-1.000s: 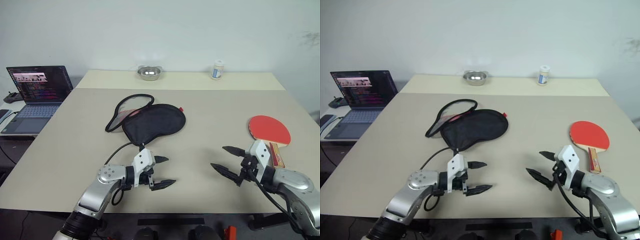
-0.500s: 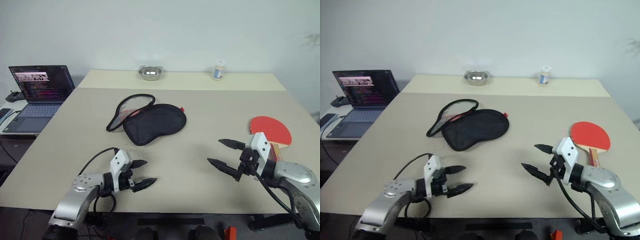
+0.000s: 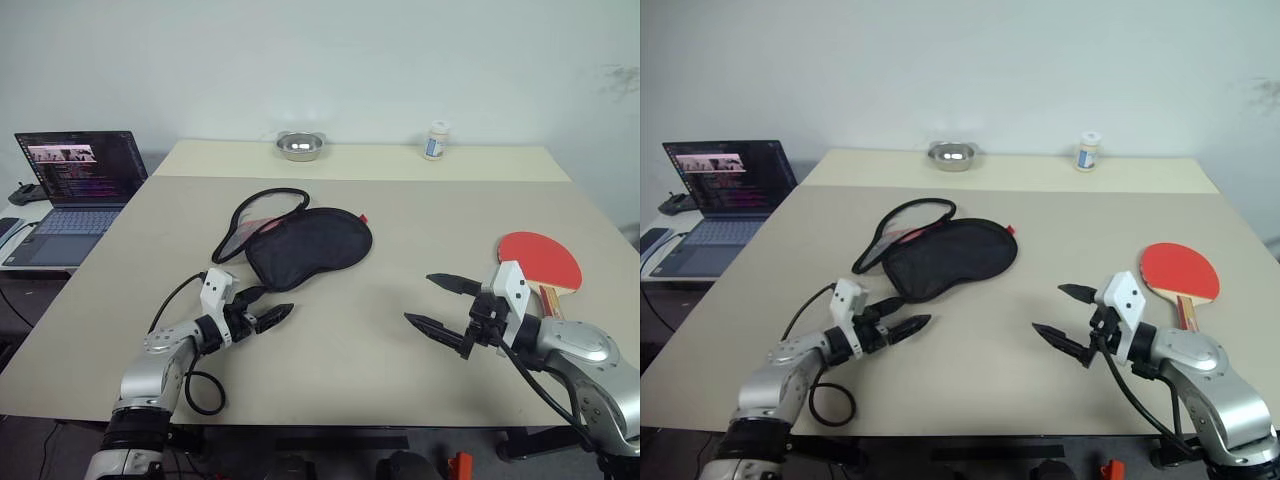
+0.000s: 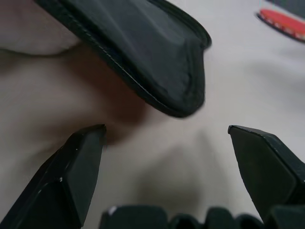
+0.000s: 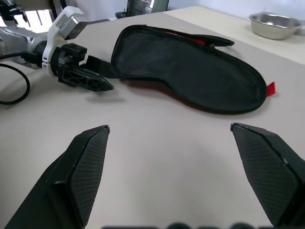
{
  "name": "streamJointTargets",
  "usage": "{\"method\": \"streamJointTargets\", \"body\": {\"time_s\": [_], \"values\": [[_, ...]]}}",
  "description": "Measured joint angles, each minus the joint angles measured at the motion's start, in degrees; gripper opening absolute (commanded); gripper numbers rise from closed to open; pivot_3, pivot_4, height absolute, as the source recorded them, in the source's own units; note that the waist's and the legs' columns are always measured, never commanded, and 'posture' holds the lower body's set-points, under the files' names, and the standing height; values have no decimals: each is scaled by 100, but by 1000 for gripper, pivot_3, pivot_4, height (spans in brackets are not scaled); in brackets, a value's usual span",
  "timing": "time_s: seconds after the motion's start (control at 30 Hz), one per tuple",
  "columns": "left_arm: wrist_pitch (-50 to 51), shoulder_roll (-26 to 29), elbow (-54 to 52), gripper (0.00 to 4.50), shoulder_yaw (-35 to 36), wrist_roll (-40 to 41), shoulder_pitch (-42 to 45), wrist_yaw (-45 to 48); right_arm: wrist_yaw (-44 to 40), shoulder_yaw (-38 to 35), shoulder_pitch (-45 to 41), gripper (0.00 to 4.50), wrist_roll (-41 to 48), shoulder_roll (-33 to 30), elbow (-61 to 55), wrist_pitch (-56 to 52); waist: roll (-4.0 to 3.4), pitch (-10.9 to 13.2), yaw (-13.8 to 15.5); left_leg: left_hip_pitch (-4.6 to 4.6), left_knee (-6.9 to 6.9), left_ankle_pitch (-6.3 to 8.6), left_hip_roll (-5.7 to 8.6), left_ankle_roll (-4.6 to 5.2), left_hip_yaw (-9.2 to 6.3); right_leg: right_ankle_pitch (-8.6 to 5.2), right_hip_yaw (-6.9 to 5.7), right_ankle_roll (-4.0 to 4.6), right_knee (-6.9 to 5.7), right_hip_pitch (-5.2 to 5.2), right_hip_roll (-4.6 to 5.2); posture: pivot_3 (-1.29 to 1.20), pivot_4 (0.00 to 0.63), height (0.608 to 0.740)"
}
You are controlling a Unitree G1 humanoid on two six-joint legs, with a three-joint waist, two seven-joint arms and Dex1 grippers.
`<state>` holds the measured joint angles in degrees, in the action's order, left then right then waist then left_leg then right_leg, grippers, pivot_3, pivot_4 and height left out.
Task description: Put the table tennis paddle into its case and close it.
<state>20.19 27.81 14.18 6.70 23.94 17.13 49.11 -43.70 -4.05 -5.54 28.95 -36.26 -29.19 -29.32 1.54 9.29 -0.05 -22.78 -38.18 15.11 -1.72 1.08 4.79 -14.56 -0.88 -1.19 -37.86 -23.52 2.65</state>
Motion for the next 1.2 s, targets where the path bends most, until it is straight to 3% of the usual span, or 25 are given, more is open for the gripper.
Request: {"method": "streamJointTargets", "body": {"time_s": [0.57,0.83,0.93,1.2], "values": [[1228,-148,-37,4487,282,558,470,-363,-378,77,-311,4481,57,-766,-931,-3,41,21,3,-3,0,0,0,-1,-4,1,-6,2,3,0,3,0,150,740],[1530,-433,-39,4487,517,789,701,-695,-493,20,189,4481,-89,-786,-888,286,61,33,6,-5,-1,0,3,-1,-6,2,-8,2,5,0,6,0,150,740],[1603,-549,-73,3928,529,878,762,-825,-505,-26,265,4500,-127,-786,-877,405,62,34,6,-5,-2,0,3,-2,-5,1,-8,-1,4,1,7,0,150,740],[2147,-781,-506,1000,581,1241,826,-1143,-502,-123,314,4500,-182,-848,-870,498,65,35,5,-6,-1,-1,4,-3,-6,2,-8,0,4,1,6,0,150,740]]}}
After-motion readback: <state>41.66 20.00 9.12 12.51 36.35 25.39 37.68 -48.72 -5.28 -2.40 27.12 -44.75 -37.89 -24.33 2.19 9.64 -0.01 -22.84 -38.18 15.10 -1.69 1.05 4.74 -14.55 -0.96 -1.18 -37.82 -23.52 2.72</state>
